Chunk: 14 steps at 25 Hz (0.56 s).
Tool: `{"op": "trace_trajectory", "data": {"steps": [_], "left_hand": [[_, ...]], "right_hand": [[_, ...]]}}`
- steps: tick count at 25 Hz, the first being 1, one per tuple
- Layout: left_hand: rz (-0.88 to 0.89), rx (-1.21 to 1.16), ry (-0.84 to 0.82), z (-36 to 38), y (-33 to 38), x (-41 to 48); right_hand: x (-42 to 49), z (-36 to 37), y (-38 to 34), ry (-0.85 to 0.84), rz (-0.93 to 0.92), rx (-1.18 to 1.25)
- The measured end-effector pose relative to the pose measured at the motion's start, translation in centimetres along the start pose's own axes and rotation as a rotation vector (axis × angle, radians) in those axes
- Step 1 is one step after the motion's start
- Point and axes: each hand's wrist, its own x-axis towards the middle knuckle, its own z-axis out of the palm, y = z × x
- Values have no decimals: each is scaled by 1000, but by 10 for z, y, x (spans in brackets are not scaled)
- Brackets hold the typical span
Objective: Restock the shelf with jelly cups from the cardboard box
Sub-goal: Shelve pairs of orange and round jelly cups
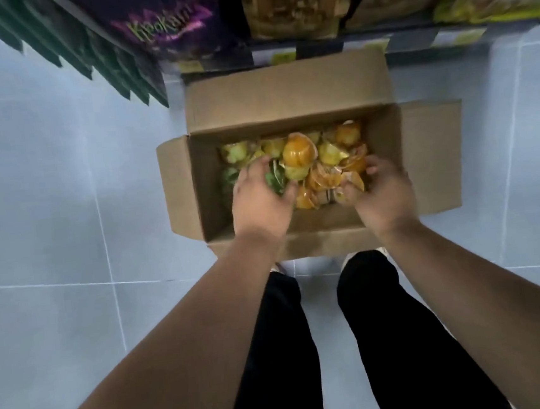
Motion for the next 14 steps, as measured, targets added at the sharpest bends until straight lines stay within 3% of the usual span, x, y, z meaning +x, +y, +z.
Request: {"op": "trace_trajectory", "data": {"steps": [5, 11, 14], "left_hand": [[-14, 109, -7, 81, -23, 75], [18, 341, -153, 148, -52, 150], [-11, 422, -200, 167, -66, 174]], "right_hand": [[81, 55, 44, -81, 13, -7], [159, 111, 67, -152, 228, 0], [168, 132, 82, -215, 263, -181]]}}
